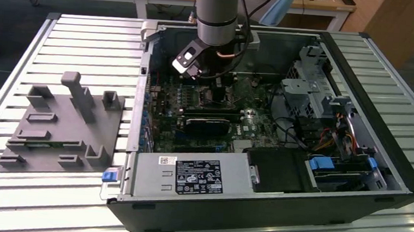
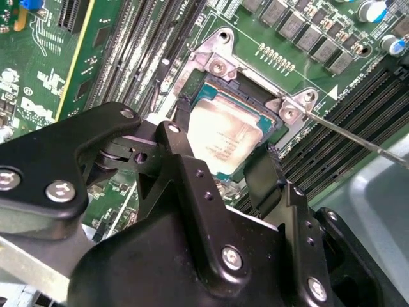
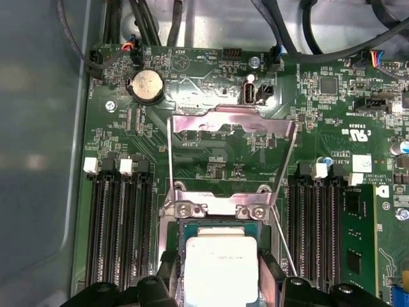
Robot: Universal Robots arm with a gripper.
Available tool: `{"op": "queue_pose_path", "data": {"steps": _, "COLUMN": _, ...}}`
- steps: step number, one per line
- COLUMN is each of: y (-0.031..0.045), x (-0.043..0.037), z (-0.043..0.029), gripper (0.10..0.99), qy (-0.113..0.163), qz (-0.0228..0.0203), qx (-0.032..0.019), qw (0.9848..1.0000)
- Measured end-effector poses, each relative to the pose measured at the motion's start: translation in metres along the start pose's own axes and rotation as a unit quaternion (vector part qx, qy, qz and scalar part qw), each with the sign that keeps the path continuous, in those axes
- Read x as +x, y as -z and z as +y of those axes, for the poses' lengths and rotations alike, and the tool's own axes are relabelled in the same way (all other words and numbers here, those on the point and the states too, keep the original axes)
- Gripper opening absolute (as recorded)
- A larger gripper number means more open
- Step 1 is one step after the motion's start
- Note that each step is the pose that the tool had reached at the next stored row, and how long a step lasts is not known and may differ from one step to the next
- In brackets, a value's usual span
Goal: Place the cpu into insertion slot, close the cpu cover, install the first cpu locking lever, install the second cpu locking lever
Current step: 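Place the cpu into insertion slot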
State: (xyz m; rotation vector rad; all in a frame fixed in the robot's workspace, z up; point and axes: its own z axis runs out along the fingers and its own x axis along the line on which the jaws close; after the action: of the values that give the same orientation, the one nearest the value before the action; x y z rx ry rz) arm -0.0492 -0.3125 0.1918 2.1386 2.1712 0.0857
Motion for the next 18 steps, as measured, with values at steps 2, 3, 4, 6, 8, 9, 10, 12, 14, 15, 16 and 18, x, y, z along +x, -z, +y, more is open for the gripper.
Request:
{"op": "queue_pose_path", "data": {"steps": 2, "y": -0.0003, "x": 0.0014, "z": -0.0001, "gripper": 0.612, "qy": 0.0, "qz": 0.0006, "qx": 0.0, "qw": 1.0}}
{"op": "queue_pose_path", "data": {"steps": 3, "y": -0.0003, "x": 0.0024, "z": -0.0001, "gripper": 0.612, "qy": 0.0, "qz": 0.0012, "qx": 0.0, "qw": 1.0}}
{"op": "queue_pose_path", "data": {"steps": 4, "y": -0.0004, "x": 0.0028, "z": -0.0001, "gripper": 0.612, "qy": -0.001, "qz": 0.0021, "qx": 0.0, "qw": 1.0}}
{"op": "queue_pose_path", "data": {"steps": 6, "y": -0.0005, "x": 0.0029, "z": -0.0002, "gripper": 0.612, "qy": -0.002, "qz": 0.0028, "qx": 0.0, "qw": 1.0}}
{"op": "queue_pose_path", "data": {"steps": 8, "y": -0.0005, "x": 0.0029, "z": -0.0002, "gripper": 0.612, "qy": -0.003, "qz": 0.0027, "qx": 0.0, "qw": 1.0}}
{"op": "queue_pose_path", "data": {"steps": 9, "y": -0.0005, "x": 0.0027, "z": -0.0002, "gripper": 0.612, "qy": -0.003, "qz": 0.0027, "qx": 0.0, "qw": 1.0}}
{"op": "queue_pose_path", "data": {"steps": 10, "y": 0.0002, "x": 0.0025, "z": -0.0002, "gripper": 0.612, "qy": -0.003, "qz": 0.0026, "qx": 0.0001, "qw": 1.0}}
{"op": "queue_pose_path", "data": {"steps": 12, "y": 0.0021, "x": 0.0022, "z": 0.0, "gripper": 0.612, "qy": -0.003, "qz": 0.0027, "qx": 0.0001, "qw": 1.0}}
{"op": "queue_pose_path", "data": {"steps": 14, "y": 0.0029, "x": 0.0011, "z": 0.0001, "gripper": 0.612, "qy": -0.003, "qz": 0.0028, "qx": 0.0, "qw": 1.0}}
{"op": "queue_pose_path", "data": {"steps": 15, "y": 0.0029, "x": 0.0002, "z": 0.0001, "gripper": 0.612, "qy": -0.003, "qz": 0.0028, "qx": 0.0, "qw": 1.0}}
{"op": "queue_pose_path", "data": {"steps": 16, "y": 0.0029, "x": -0.0005, "z": 0.0001, "gripper": 0.612, "qy": -0.003, "qz": 0.0028, "qx": 0.0, "qw": 1.0}}
{"op": "queue_pose_path", "data": {"steps": 18, "y": 0.0029, "x": -0.0015, "z": 0.0002, "gripper": 0.612, "qy": -0.003, "qz": 0.0028, "qx": 0.0, "qw": 1.0}}
